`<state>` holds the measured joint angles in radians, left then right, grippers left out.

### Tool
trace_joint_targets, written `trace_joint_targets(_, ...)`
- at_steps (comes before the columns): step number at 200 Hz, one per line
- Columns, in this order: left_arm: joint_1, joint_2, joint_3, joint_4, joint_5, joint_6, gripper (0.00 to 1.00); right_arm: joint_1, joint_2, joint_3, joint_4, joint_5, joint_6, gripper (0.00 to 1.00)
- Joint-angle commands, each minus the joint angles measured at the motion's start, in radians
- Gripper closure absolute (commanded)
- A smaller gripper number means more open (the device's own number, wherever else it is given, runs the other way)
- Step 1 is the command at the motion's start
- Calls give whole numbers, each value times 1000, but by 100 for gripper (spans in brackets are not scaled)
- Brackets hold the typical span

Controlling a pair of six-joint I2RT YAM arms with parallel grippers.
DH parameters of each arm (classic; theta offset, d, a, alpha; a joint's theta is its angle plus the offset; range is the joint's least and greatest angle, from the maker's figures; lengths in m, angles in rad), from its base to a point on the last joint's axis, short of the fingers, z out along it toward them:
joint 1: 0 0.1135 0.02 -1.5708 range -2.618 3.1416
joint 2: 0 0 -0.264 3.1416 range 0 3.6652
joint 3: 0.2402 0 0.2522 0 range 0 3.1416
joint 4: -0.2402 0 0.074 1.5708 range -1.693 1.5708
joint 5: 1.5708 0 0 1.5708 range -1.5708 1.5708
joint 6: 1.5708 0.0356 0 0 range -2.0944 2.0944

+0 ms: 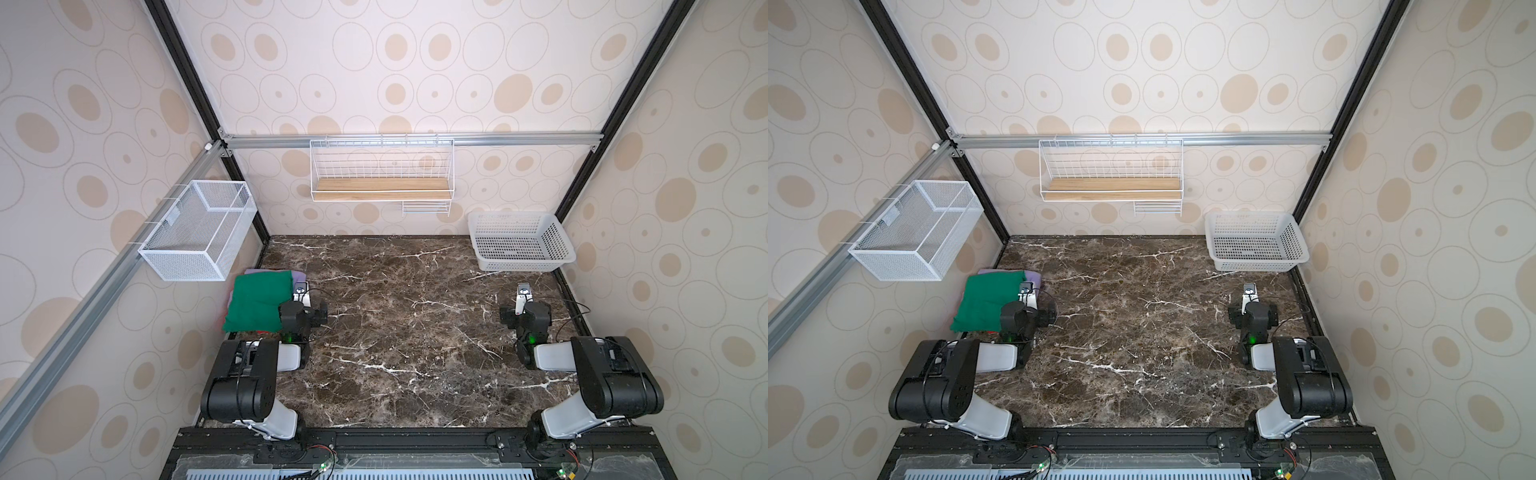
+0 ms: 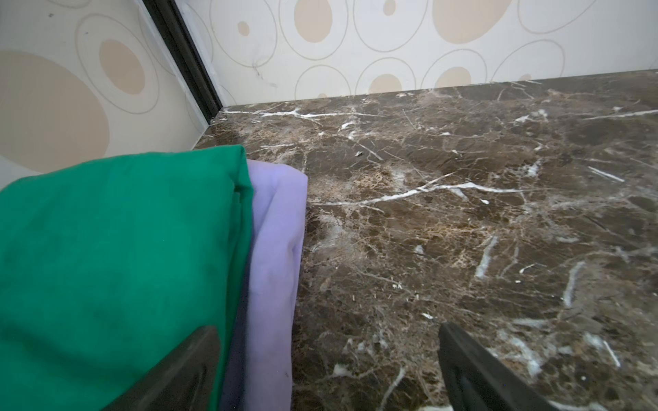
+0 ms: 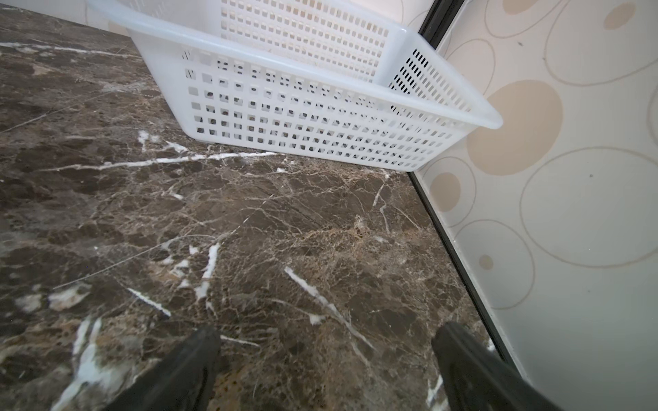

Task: Fold and stack t-shirts
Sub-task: Reset both arms

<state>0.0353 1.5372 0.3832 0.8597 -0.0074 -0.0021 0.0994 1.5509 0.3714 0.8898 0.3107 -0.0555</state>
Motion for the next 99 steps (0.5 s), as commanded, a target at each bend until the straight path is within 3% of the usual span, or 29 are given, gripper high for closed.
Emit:
trace_joint_targets(1, 10, 8, 23, 16, 60, 11, 1, -9, 0, 24, -20, -10, 24, 0)
trace_joint_targets(34, 7, 3, 15, 25, 56, 11, 1, -22, -11, 27, -47, -34, 34, 0)
trace_joint_targets(46, -39, -2, 1, 45, -66, 31, 1, -23, -9, 27, -43, -33, 31, 0)
trace_joint_targets(99, -27, 4, 20, 19, -43, 18, 1, -22, -10, 27, -45, -35, 33, 0)
